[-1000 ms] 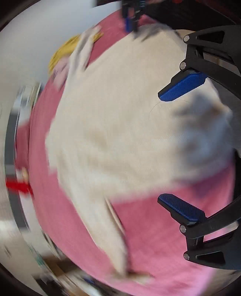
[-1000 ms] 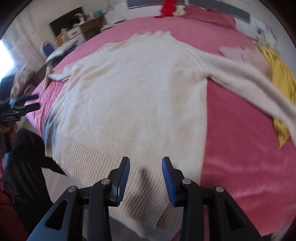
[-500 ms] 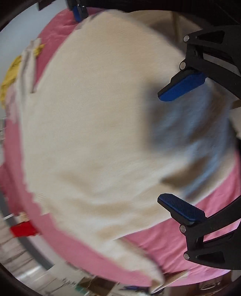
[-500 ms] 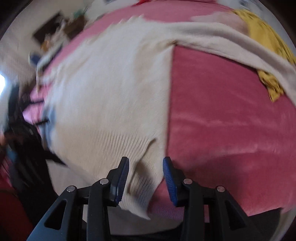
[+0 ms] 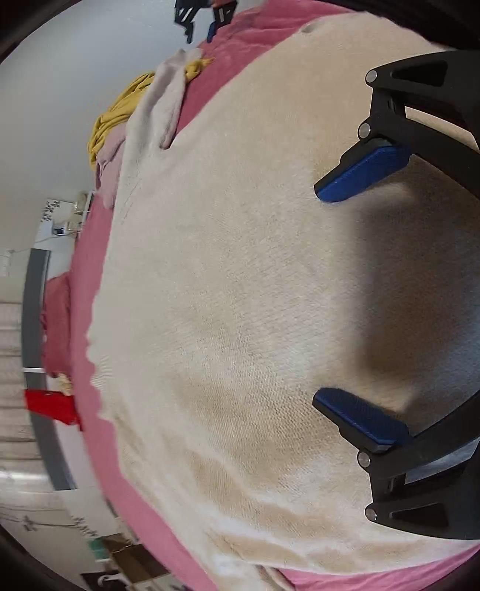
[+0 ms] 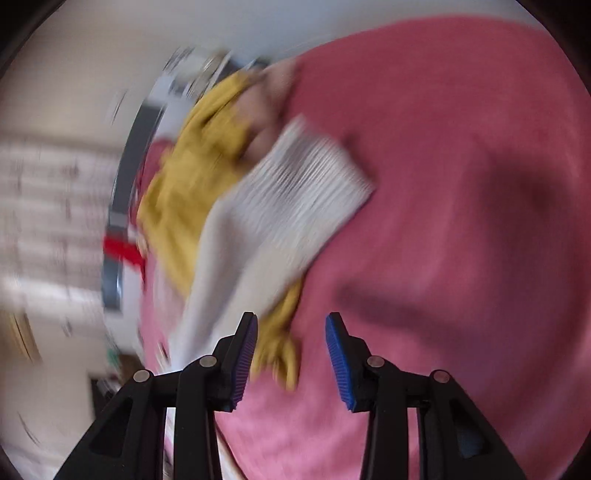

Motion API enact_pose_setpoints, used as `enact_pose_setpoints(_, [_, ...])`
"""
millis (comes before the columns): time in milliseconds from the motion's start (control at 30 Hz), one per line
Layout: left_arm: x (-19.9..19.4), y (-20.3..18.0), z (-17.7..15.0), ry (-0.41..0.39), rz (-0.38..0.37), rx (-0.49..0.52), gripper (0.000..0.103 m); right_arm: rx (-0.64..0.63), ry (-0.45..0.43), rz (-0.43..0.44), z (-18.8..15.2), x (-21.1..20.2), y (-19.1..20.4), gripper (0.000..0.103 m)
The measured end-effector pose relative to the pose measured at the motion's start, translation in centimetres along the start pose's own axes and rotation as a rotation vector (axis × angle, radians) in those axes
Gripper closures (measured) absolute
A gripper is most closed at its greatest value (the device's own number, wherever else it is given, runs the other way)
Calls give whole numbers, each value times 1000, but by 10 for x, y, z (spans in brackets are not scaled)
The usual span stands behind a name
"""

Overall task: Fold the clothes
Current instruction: 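Move the right tool to a sweater sleeve cuff and grasp it, then pull the held cuff across the sweater body with the right tool, then release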

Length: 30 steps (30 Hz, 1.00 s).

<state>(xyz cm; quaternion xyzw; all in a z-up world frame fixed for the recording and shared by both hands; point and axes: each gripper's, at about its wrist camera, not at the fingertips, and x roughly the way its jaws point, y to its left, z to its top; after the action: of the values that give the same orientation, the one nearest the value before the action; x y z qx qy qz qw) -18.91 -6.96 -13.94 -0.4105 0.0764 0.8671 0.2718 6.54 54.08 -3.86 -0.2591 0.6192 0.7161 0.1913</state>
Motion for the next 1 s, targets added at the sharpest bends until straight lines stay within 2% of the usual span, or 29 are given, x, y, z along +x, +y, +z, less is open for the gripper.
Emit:
enact_pose_setpoints(133, [0, -4, -3, 3, 11, 6, 0, 120, -73, 98, 17, 9, -26, 63])
enact_pose_setpoints(267, [-26, -17, 1, 4, 5, 1, 0, 230, -158, 205, 31, 15, -49, 65])
enact_pose_setpoints(300, [-29, -18, -1, 4, 4, 0, 0, 225, -175, 212, 32, 18, -51, 67])
enact_pose_setpoints(333, [-31, -19, -3, 5, 3, -2, 0, 217, -190, 218, 32, 20, -51, 76])
enact_pose_setpoints(400, [-31, -17, -2, 5, 1, -4, 0, 191, -197, 214, 28, 21, -48, 84])
enact_pose_setpoints(433, [-31, -16, -2, 5, 0, -5, 0, 185, -200, 213, 26, 20, -47, 95])
enact_pose_setpoints(567, [-31, -14, -2, 5, -6, -8, 0, 191, -243, 261, 22, -19, -37, 98])
enact_pose_setpoints(733, [-33, -13, -4, 0, -16, -15, 0, 37, -262, 333, 21, -64, 49, 98])
enact_pose_setpoints(867, [-35, -12, -5, -5, -25, -21, 0, -132, -262, 381, 7, -77, 175, 98])
enact_pose_setpoints(1000, [-36, -5, -5, -17, -46, -38, 0, -335, -210, 436, -48, -52, 303, 97])
